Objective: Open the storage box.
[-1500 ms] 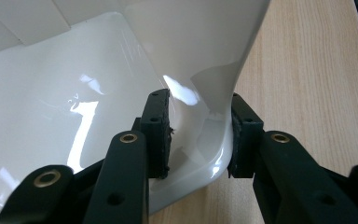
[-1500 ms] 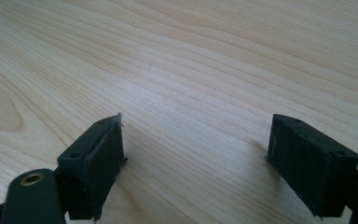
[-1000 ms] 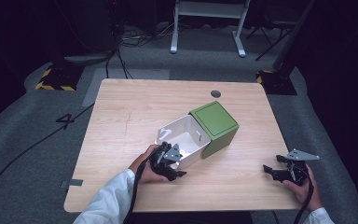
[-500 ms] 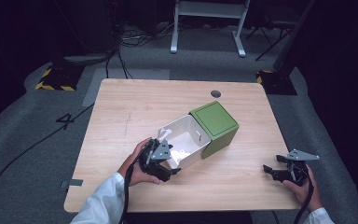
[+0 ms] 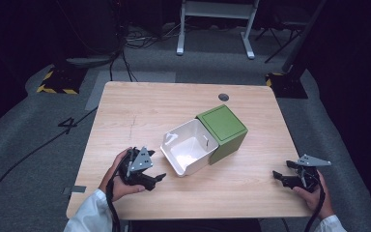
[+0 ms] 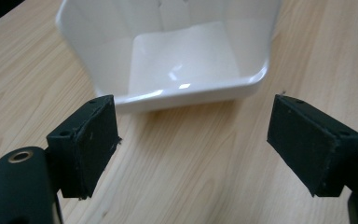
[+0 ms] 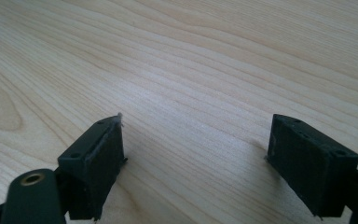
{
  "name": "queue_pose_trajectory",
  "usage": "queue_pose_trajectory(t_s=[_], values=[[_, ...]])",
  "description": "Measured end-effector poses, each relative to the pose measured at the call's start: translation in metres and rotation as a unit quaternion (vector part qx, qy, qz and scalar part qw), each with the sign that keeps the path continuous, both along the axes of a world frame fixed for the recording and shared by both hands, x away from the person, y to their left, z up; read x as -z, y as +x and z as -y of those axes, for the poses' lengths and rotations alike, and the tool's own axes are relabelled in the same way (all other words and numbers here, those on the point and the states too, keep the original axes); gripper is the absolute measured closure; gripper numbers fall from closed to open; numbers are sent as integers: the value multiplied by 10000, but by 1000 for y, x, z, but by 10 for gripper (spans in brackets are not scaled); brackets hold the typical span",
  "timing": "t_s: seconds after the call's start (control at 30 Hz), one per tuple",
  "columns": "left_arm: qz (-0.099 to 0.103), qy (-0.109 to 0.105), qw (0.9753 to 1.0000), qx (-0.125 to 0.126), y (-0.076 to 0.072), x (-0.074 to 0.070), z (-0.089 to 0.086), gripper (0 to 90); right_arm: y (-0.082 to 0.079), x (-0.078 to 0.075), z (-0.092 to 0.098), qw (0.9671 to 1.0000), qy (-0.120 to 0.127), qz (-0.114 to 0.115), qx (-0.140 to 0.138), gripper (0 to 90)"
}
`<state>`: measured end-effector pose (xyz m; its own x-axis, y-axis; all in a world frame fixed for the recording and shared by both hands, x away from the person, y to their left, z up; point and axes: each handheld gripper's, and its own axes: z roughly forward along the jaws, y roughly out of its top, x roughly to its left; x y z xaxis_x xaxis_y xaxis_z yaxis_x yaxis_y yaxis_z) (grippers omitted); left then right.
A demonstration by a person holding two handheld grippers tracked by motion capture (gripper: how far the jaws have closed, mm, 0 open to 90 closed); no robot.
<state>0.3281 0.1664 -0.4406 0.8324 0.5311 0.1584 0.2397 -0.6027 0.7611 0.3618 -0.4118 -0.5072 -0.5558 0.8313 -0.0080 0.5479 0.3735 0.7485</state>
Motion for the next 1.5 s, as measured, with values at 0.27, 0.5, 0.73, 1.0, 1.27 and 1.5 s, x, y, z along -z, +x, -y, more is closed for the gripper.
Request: queue_pose_trajectory(t_s=[0.27, 0.5, 0.73, 1.0, 1.27, 1.5], values=[[-214, 343, 9981, -459, 5, 25, -26, 171, 0, 0, 0, 10000, -4, 3, -11, 186], [-499, 316, 9956, -731, 13, 41, -46, 171, 0, 0, 0, 10000, 2, 1, -15, 187], [-664, 401, 9931, -883, 17, 53, -54, 171, 0, 0, 0, 10000, 3, 2, -21, 188], [-1037, -115, 9893, -1016, 21, 67, -69, 160, 0, 0, 0, 10000, 0, 3, -23, 189], [-1012, -74, 9897, -1009, 21, 66, -69, 153, -1, 0, 0, 10000, -23, 13, -8, 186], [-1007, -82, 9897, -1012, 21, 67, -69, 153, 0, 0, 0, 10000, -18, 10, -6, 186]])
